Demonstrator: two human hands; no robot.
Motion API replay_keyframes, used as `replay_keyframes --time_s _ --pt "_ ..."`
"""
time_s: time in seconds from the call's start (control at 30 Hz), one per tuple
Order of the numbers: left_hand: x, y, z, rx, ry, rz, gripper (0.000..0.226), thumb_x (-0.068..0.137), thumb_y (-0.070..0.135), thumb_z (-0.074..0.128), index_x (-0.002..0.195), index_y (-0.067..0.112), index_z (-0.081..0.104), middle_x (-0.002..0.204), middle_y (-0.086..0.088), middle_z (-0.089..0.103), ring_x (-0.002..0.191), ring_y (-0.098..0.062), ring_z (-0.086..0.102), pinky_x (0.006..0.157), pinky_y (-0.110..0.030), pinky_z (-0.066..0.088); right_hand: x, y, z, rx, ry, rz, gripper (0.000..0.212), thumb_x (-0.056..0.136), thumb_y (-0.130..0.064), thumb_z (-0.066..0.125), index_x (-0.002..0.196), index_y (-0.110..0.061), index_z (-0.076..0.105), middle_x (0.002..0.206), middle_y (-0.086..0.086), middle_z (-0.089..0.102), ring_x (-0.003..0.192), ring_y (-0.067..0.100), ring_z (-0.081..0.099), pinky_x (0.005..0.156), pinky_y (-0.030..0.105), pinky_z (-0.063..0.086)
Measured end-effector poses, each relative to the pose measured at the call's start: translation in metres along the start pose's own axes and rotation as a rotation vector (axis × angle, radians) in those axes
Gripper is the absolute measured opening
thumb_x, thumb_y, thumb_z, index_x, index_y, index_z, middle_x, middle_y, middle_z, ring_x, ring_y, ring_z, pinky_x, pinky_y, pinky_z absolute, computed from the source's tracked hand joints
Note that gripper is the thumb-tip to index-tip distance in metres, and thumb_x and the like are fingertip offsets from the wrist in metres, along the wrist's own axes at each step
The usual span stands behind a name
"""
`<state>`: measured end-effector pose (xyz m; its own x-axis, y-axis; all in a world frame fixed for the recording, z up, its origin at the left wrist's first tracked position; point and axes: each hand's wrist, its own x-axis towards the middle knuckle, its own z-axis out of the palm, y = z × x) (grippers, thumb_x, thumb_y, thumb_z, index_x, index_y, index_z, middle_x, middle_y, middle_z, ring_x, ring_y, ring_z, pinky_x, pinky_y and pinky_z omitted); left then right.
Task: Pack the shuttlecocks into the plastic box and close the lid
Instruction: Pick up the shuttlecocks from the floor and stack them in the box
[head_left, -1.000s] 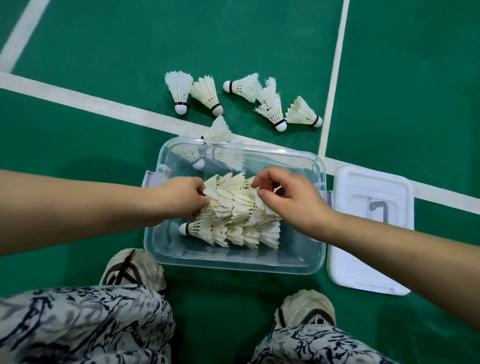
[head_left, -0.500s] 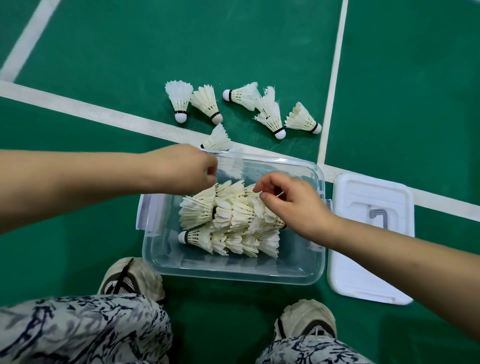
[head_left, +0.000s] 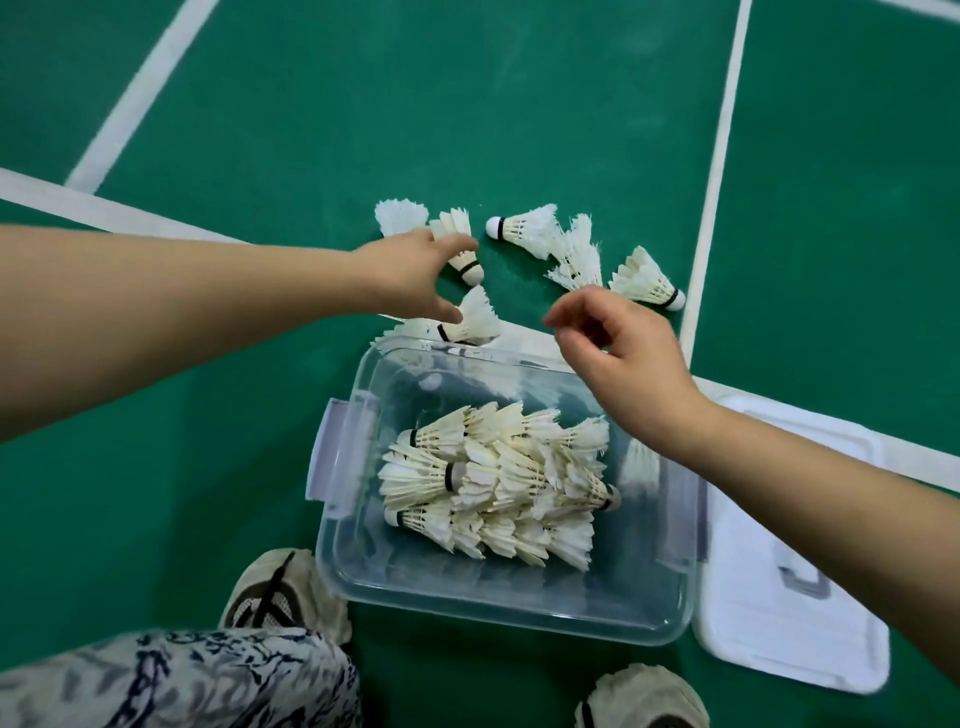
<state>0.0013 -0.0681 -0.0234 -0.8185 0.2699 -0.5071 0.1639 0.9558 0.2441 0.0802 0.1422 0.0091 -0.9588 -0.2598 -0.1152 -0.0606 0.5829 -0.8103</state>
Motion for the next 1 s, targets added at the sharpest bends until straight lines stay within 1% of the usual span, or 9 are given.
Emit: replay_keyframes --time_s 0.1,0.23,0.4,0.57,0.7,0.8,0.87,0.9,1.0 --pt "0.015 0.002 0.008 -0.007 -0.058 0.035 0.091 0.072 0.047 0.07 0.142 0.034 0.013 0.135 -0.017 0.037 0.115 -0.033 0.047 0.094 -0.037 0.04 0.0 0.001 0.006 -0.009 -0.037 -0.003 0.02 0.086 -0.01 0.053 0.085 -0.029 0.057 0.078 -0.01 0.059 0.069 0.007 0.05 0.066 0.02 0.042" --pt "0.032 0.007 0.017 0.041 -0.161 0.172 0.097 0.072 0.048 0.07 0.143 0.036 0.005 0.135 -0.015 0.035 0.118 -0.03 0.042 0.098 -0.037 0.038 -0.001 0.003 0.01 -0.013 -0.047 -0.007 0.021 0.085 -0.009 0.054 0.083 -0.03 0.056 0.079 -0.012 0.058 0.069 0.004 0.05 0.065 0.014 0.039" --pt "0.048 0.013 0.029 0.151 -0.266 0.293 0.091 0.076 0.035 0.069 0.143 0.04 0.007 0.142 -0.012 0.025 0.128 -0.029 0.032 0.106 -0.042 0.032 -0.002 0.006 0.012 -0.014 -0.048 0.002 0.02 0.084 -0.009 0.054 0.083 -0.029 0.058 0.077 -0.018 0.055 0.067 0.0 0.049 0.065 0.014 0.039" --pt "0.05 0.017 0.039 0.343 -0.273 0.357 0.071 0.085 0.031 0.057 0.142 0.035 0.015 0.147 -0.015 0.02 0.134 -0.031 0.021 0.107 -0.043 0.028 -0.006 0.007 0.011 0.006 -0.049 0.011 0.021 0.084 -0.009 0.054 0.084 -0.028 0.06 0.076 -0.018 0.055 0.068 0.002 0.051 0.068 0.019 0.042" --pt "0.049 0.013 0.042 0.534 -0.198 0.418 0.067 0.087 0.027 0.053 0.142 0.036 0.015 0.142 -0.011 0.028 0.131 -0.029 0.022 0.099 -0.046 0.038 -0.01 0.008 0.011 -0.003 -0.049 0.005 0.018 0.084 -0.008 0.054 0.087 -0.023 0.063 0.079 -0.012 0.057 0.071 0.007 0.053 0.071 0.023 0.043" --pt "0.047 0.021 0.044 0.604 -0.118 0.511 0.059 0.092 0.024 0.045 0.142 0.032 0.016 0.136 -0.011 0.035 0.13 -0.028 0.026 0.094 -0.039 0.036 -0.01 0.009 0.012 -0.001 -0.044 -0.001 0.016 0.084 -0.008 0.055 0.087 -0.02 0.064 0.081 -0.011 0.057 0.072 0.008 0.053 0.07 0.022 0.043" --pt "0.049 0.028 0.045 0.665 -0.148 0.572 0.048 0.095 0.018 0.038 0.139 0.029 0.025 0.13 -0.013 0.04 0.121 -0.027 0.036 0.079 -0.032 0.034 -0.011 0.01 0.011 0.002 -0.04 -0.008 0.016 0.084 -0.007 0.055 0.087 -0.02 0.064 0.081 -0.011 0.057 0.072 0.008 0.052 0.07 0.022 0.043" --pt "0.05 0.029 0.045 0.694 -0.186 0.582 0.044 0.095 0.015 0.037 0.137 0.028 0.029 0.126 -0.014 0.044 0.116 -0.027 0.04 0.074 -0.032 0.034 -0.011 0.01 0.011 0.002 -0.04 -0.011 0.016 0.084 -0.007 0.055 0.087 -0.02 0.064 0.081 -0.011 0.057 0.072 0.009 0.052 0.07 0.023 0.043" --pt "0.053 0.027 0.045 0.677 -0.238 0.563 0.039 0.094 0.014 0.038 0.131 0.026 0.035 0.108 -0.013 0.053 0.1 -0.028 0.048 0.076 -0.04 0.045 -0.013 0.012 0.009 0.007 -0.042 -0.013 0.017 0.083 -0.006 0.054 0.087 -0.02 0.064 0.081 -0.01 0.058 0.072 0.007 0.052 0.069 0.021 0.042"
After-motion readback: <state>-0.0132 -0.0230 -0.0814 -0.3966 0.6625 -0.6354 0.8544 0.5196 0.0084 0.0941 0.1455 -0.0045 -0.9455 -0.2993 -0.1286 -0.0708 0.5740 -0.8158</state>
